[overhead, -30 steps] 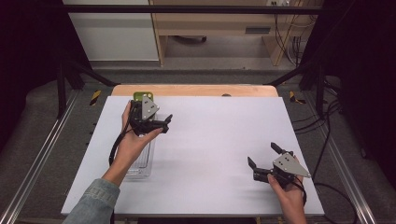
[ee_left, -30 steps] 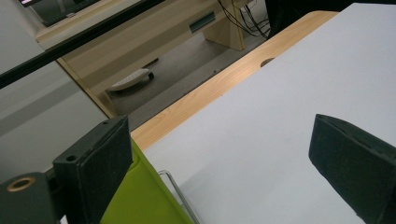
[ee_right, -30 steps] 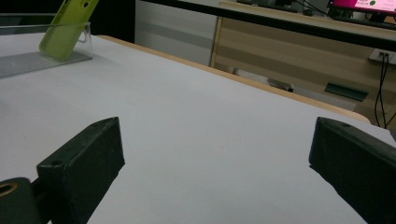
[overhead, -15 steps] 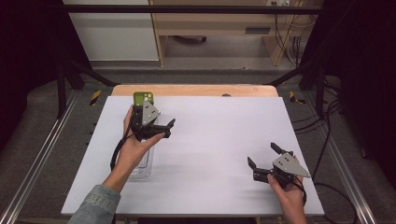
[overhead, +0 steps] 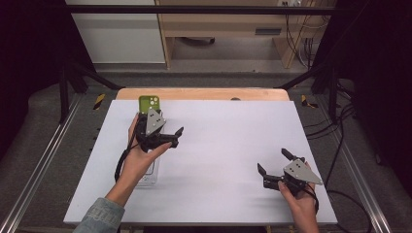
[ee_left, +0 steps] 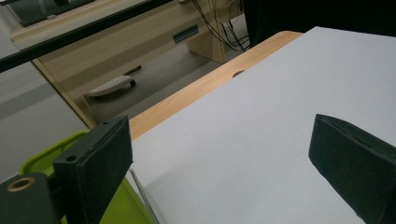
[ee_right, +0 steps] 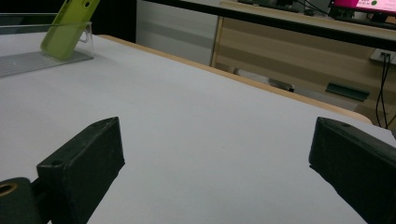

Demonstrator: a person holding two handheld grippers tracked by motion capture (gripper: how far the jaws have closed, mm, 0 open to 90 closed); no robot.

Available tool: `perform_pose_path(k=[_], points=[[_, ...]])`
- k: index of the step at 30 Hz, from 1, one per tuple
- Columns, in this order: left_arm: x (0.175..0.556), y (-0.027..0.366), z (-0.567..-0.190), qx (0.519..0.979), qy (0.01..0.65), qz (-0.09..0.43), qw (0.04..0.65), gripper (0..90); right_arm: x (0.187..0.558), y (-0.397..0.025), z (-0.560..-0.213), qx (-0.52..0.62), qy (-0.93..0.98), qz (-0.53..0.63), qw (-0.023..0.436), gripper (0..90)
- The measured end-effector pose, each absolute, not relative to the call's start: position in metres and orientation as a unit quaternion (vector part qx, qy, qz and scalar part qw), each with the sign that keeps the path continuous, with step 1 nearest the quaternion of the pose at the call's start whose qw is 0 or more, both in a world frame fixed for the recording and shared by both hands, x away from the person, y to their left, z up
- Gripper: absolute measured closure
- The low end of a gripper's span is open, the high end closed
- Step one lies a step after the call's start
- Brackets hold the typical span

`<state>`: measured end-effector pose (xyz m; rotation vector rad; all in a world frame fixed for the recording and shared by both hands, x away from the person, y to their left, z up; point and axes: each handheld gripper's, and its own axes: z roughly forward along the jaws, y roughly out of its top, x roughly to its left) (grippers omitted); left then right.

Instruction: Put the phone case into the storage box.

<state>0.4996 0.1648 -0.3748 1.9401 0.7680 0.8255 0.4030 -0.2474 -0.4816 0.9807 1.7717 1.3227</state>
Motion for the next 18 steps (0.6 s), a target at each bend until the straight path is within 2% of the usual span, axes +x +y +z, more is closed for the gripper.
perform_pose_path(k=[18], points=[[0.485,0.176,-0.368,0.757,0.319,0.312,0.477,2.9,0.402,-0.247,-0.482,0.38,0.684,0.513,0.352,3.4]])
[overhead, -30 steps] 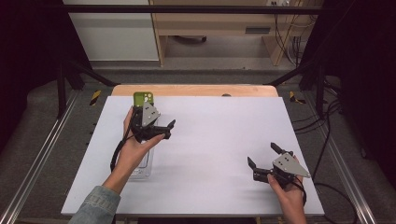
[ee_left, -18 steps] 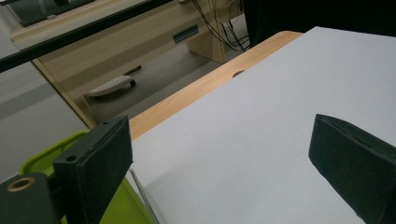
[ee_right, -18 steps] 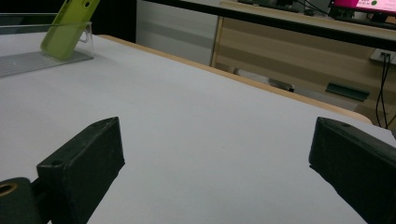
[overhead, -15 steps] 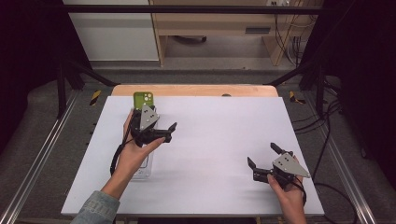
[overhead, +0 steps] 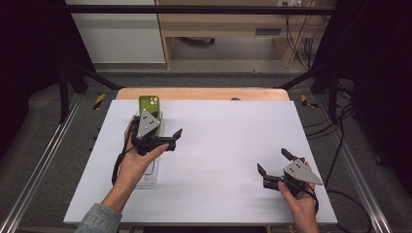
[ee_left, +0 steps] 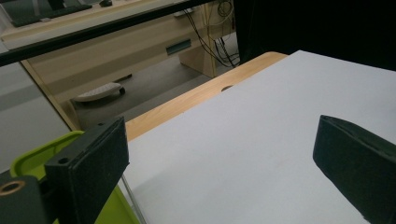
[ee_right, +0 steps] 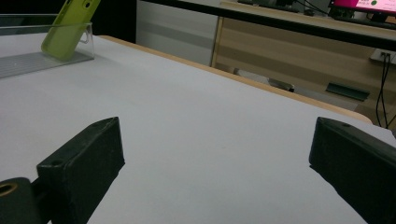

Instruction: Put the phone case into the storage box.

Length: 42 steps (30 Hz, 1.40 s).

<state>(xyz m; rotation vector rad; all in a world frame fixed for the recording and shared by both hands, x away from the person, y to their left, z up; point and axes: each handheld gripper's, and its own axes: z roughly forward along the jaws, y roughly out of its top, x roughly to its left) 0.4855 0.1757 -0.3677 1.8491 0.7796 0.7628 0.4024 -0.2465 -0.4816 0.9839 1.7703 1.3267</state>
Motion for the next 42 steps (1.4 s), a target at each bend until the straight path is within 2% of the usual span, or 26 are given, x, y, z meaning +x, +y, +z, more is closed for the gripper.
perform_pose_path(k=[19,42], points=[[0.457,0.217,-0.35,0.711,0.345,0.336,0.513,2.7,0.4,-0.247,-0.481,0.386,0.676,0.523,0.347,3.4],[0.424,0.266,-0.354,0.679,0.359,0.335,0.546,2.6,0.397,-0.247,-0.481,0.384,0.677,0.522,0.348,3.4]])
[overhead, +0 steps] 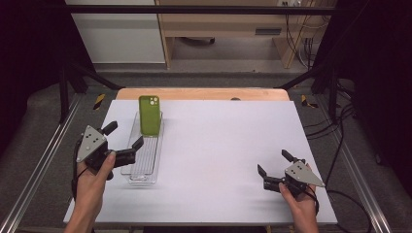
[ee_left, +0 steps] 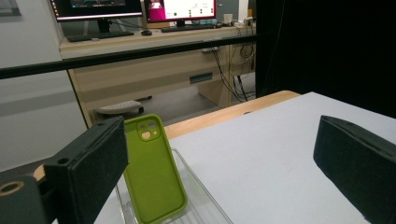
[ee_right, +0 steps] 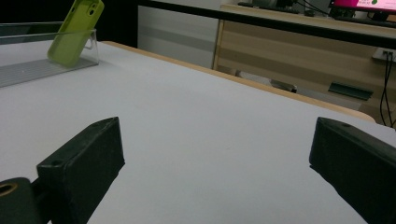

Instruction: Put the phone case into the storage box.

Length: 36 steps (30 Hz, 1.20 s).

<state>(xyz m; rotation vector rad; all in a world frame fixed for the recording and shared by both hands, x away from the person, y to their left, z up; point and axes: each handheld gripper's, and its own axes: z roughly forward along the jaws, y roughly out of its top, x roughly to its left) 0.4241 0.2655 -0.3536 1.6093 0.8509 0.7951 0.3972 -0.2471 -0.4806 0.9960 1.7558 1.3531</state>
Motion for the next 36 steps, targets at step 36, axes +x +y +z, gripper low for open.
perform_pose_path(k=[36], points=[[0.4,0.3,-0.377,0.649,0.349,0.347,0.58,2.4,0.396,-0.246,-0.481,0.383,0.679,0.52,0.349,3.4]])
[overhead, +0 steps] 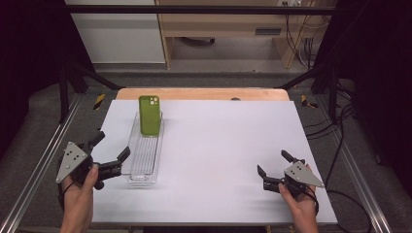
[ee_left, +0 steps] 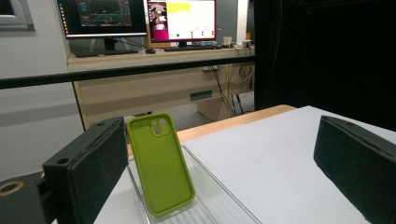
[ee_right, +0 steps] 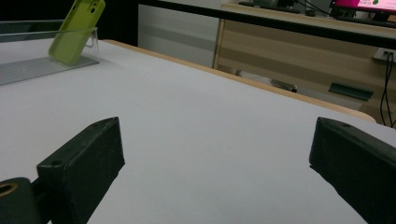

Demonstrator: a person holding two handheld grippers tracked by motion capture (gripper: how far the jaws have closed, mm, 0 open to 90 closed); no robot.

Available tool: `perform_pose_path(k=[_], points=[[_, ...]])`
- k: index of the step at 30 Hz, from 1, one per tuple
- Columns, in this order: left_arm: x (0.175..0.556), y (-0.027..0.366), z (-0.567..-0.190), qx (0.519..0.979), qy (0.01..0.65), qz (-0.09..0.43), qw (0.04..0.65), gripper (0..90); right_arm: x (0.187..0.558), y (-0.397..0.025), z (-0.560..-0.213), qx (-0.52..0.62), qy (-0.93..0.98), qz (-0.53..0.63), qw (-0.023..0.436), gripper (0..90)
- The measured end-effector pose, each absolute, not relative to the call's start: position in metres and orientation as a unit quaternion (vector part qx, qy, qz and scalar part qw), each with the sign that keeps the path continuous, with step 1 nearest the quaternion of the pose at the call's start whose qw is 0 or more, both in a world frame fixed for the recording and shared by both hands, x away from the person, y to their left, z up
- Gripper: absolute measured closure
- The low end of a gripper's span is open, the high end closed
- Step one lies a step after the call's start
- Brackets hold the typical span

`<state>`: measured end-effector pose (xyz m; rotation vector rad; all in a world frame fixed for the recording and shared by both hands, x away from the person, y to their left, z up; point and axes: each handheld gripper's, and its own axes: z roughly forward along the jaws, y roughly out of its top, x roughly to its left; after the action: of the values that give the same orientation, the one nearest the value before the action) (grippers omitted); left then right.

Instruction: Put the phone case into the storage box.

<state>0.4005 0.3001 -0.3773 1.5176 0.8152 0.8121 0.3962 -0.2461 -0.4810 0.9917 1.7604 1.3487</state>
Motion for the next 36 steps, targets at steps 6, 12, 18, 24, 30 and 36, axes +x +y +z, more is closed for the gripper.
perform_pose_path(k=[6,12,18,24,30,36], points=[[0.398,0.303,-0.386,0.647,0.353,0.349,0.579,2.4,0.396,-0.246,-0.481,0.383,0.679,0.52,0.349,3.4],[0.397,0.307,-0.394,0.647,0.359,0.357,0.57,2.5,0.396,-0.247,-0.481,0.384,0.678,0.521,0.348,3.3],[0.395,0.309,-0.402,0.65,0.359,0.357,0.567,2.5,0.396,-0.247,-0.481,0.384,0.677,0.522,0.349,3.3],[0.393,0.308,-0.41,0.654,0.356,0.358,0.564,2.5,0.396,-0.247,-0.481,0.384,0.677,0.521,0.349,3.3],[0.392,0.307,-0.416,0.656,0.354,0.355,0.565,2.5,0.396,-0.247,-0.481,0.384,0.677,0.522,0.349,3.3],[0.391,0.305,-0.421,0.659,0.352,0.351,0.564,2.5,0.396,-0.247,-0.481,0.383,0.678,0.521,0.349,3.4]])
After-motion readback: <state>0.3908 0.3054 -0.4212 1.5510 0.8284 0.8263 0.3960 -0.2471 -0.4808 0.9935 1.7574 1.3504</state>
